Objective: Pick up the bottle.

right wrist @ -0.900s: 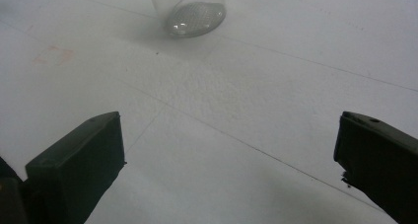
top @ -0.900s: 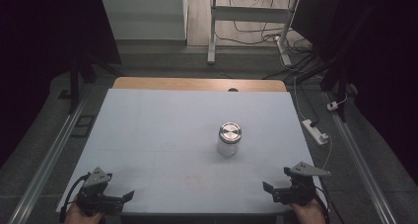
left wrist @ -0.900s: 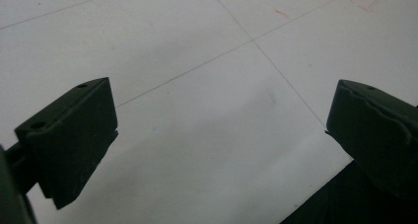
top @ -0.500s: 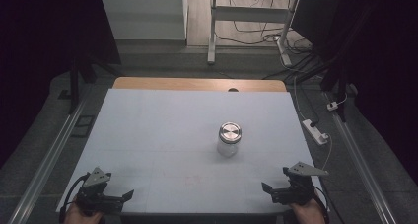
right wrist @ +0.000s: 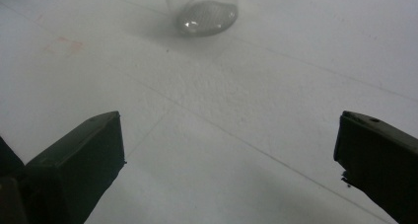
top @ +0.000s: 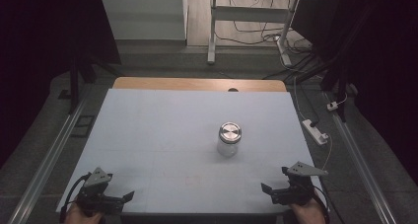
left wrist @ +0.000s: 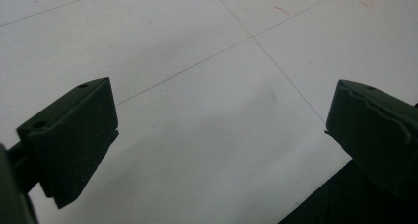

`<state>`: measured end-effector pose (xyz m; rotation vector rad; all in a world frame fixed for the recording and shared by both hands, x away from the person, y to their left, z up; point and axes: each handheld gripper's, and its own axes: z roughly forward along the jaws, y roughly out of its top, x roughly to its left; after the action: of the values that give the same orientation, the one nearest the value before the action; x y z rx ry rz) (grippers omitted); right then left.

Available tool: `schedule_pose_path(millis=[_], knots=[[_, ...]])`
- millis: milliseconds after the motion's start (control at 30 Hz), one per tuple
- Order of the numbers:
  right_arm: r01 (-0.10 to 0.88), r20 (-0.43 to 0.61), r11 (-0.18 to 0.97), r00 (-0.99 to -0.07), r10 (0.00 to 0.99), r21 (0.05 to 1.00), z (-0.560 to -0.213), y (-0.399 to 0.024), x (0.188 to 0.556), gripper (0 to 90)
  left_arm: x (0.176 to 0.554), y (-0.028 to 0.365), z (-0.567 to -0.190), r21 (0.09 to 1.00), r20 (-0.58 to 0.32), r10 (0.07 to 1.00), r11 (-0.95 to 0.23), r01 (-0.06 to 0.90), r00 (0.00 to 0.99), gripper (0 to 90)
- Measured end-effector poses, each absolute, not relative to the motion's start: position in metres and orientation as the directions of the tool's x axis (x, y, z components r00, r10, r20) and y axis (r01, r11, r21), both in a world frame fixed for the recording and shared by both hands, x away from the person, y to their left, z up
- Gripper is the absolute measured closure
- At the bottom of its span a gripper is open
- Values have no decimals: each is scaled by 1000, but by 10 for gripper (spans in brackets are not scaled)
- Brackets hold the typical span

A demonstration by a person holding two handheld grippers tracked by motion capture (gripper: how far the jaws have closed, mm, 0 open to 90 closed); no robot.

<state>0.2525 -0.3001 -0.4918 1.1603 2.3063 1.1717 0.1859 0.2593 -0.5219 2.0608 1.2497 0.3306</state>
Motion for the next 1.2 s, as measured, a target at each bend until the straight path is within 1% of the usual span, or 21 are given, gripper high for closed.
schedule_pose_path(millis=[233, 467, 733, 1000, 1033, 1200], knots=[[482, 61, 346, -646, 761, 805, -486, -295, 252, 0, 185, 261, -522, 678, -141, 851, -289, 676, 506, 4], [459, 50, 355, -665, 745, 814, -485, -290, 255, 0, 186, 261, -522, 679, -148, 851, -283, 678, 504, 4], [423, 36, 373, -700, 713, 826, -482, -276, 263, 0, 185, 263, -522, 681, -157, 848, -278, 678, 506, 4], [429, 67, 360, -713, 698, 828, -482, -268, 274, 0, 185, 263, -522, 680, -162, 846, -278, 678, 508, 4], [436, 84, 354, -719, 690, 827, -482, -266, 278, 0, 186, 263, -522, 680, -163, 845, -278, 679, 509, 4], [433, 100, 362, -742, 662, 826, -484, -258, 288, 0, 186, 263, -522, 680, -167, 843, -276, 679, 511, 4]])
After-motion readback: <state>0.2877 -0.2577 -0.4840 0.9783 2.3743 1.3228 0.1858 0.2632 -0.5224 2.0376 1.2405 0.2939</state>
